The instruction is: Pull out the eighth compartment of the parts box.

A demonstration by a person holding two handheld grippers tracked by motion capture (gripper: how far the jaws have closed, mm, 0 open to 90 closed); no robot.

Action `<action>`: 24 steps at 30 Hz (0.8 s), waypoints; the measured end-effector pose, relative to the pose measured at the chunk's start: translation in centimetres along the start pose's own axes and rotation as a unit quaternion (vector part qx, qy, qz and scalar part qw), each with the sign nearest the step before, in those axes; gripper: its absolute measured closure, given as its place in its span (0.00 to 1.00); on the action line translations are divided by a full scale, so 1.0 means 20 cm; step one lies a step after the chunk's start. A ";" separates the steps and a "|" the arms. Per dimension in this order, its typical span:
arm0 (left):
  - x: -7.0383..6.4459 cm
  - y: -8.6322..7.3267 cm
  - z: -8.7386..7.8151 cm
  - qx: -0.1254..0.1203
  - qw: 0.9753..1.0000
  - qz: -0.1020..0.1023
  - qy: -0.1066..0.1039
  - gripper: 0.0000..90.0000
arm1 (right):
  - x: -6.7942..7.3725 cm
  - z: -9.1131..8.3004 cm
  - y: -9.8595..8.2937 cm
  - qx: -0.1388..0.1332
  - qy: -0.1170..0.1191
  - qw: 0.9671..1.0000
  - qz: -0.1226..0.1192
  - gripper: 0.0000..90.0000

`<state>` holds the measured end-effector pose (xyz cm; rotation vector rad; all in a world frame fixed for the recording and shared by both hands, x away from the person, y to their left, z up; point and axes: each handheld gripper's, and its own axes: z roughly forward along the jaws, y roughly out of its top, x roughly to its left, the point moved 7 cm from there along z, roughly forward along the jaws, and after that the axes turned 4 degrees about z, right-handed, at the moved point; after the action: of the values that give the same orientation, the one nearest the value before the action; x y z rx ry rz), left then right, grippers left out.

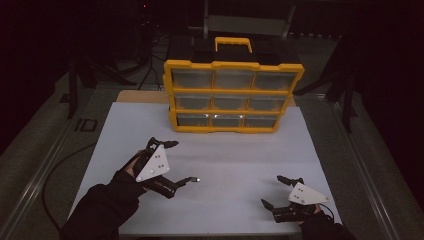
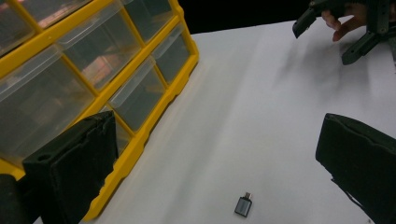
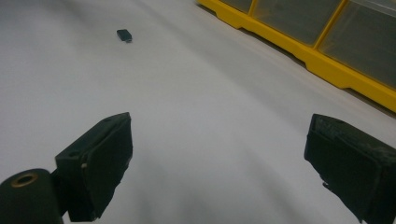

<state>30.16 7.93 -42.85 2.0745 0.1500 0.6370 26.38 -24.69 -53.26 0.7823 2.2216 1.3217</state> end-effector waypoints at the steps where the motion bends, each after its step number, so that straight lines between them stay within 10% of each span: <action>1: 0.00 0.00 0.00 0.000 1.000 0.000 0.000 0.00 | 0.00 0.00 0.00 0.000 0.000 1.000 0.000 0.09; 24: 0.00 0.09 0.15 0.008 0.999 0.036 -0.011 0.00 | 0.00 0.00 0.00 -0.002 0.001 1.000 0.000 0.09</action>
<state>31.34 4.61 -42.71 2.1089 0.0668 0.6577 26.32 -24.65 -53.19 0.7796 2.2197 1.3268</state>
